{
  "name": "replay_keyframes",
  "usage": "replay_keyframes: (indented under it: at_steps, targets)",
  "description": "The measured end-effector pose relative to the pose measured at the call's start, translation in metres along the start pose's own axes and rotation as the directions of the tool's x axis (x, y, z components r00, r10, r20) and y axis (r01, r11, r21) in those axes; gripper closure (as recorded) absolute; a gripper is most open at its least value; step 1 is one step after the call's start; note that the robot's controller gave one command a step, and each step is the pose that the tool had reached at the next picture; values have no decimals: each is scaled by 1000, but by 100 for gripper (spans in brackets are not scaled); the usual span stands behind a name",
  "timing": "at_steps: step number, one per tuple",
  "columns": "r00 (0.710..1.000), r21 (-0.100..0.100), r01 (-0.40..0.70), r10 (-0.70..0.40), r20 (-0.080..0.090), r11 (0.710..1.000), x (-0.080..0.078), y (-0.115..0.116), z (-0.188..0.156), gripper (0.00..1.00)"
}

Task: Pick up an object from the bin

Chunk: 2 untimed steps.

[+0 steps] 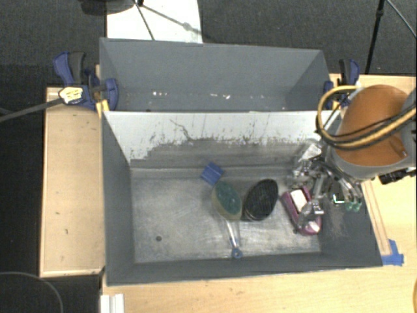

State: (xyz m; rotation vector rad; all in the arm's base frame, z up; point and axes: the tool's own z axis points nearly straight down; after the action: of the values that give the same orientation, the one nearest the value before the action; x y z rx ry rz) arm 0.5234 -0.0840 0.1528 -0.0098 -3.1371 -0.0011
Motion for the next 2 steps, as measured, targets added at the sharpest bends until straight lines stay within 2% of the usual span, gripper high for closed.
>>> replay_keyframes:
  at_steps: [1,2]
  targets:
    - [999,2,42,-42,2,999,22,-64,32,0]
    - [1000,2,-16,16,14,1000,0,-38,62,0]
